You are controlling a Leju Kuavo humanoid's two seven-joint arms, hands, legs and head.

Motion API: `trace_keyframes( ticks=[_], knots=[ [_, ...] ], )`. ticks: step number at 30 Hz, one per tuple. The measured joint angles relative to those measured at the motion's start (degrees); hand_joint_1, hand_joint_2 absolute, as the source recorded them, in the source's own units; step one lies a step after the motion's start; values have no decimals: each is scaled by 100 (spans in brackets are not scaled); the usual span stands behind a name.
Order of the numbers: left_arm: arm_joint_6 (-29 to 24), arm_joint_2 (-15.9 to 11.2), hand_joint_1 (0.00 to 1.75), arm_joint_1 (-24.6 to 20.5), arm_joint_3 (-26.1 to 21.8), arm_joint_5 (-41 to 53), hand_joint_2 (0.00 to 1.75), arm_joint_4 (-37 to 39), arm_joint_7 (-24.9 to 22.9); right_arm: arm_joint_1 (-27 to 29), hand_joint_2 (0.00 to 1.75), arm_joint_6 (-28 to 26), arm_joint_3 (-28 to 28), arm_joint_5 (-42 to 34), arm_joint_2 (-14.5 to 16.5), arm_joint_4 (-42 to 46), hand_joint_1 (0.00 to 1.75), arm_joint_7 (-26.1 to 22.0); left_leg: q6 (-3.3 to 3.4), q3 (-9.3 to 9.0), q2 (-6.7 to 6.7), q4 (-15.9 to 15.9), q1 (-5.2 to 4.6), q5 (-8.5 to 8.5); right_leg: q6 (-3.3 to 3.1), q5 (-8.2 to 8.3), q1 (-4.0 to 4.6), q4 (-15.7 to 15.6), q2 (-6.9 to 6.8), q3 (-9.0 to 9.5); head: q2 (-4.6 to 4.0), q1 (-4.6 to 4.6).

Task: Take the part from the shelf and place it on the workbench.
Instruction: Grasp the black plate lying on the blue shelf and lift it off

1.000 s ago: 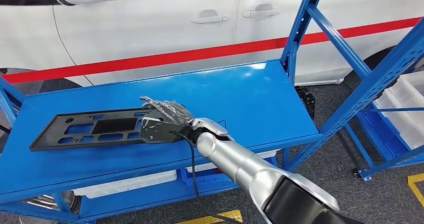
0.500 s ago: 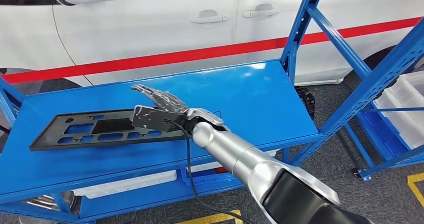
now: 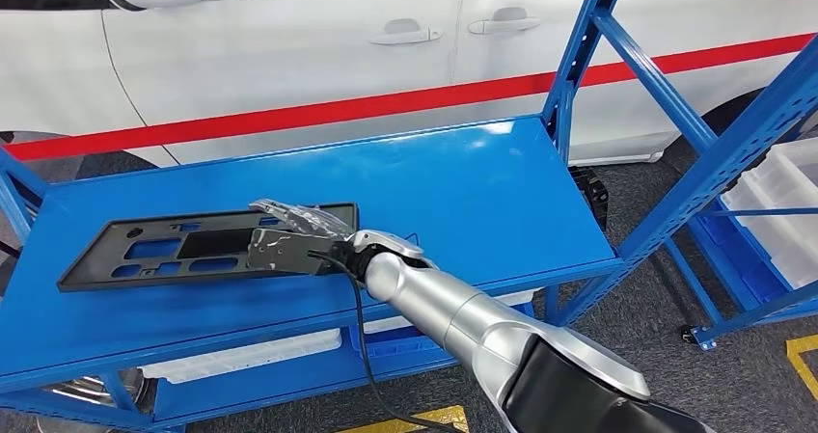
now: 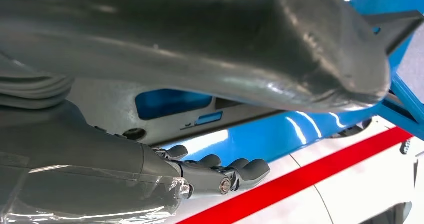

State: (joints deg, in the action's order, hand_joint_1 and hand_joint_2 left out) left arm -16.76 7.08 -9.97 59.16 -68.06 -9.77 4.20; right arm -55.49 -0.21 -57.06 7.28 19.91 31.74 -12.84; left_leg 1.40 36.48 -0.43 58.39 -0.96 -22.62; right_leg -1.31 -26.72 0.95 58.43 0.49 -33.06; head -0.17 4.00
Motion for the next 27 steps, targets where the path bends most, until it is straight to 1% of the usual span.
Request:
trace_keyframes(
  ticks=[3,8,13,21,27],
  knots=[
    [3,1,0,0,0,3,0,0,-1,14,175,5,-167,38,1,-64,0,81,0,0,0,0,0,0,0,0,0,0,0,0,0,0],
    [6,3,0,-4,1,41,0,0,-33,175,175,-59,-413,-26,2,-255,0,151,0,0,0,0,0,0,0,0,0,-1,0,0,0,0],
    [0,4,0,-5,1,83,0,0,-75,208,175,-10,-423,-210,2,-472,0,122,0,0,0,0,0,0,0,0,0,-1,0,0,0,0],
    [-4,9,0,-4,13,127,0,0,-132,224,175,4,-425,-246,2,-626,0,82,0,-2,0,0,0,0,0,0,0,-1,0,0,0,0],
    [19,40,0,-8,34,193,0,0,-175,295,175,-178,-425,-184,-42,-684,0,33,0,-3,0,0,0,-1,0,-1,-1,-1,0,0,0,0]
  ],
)
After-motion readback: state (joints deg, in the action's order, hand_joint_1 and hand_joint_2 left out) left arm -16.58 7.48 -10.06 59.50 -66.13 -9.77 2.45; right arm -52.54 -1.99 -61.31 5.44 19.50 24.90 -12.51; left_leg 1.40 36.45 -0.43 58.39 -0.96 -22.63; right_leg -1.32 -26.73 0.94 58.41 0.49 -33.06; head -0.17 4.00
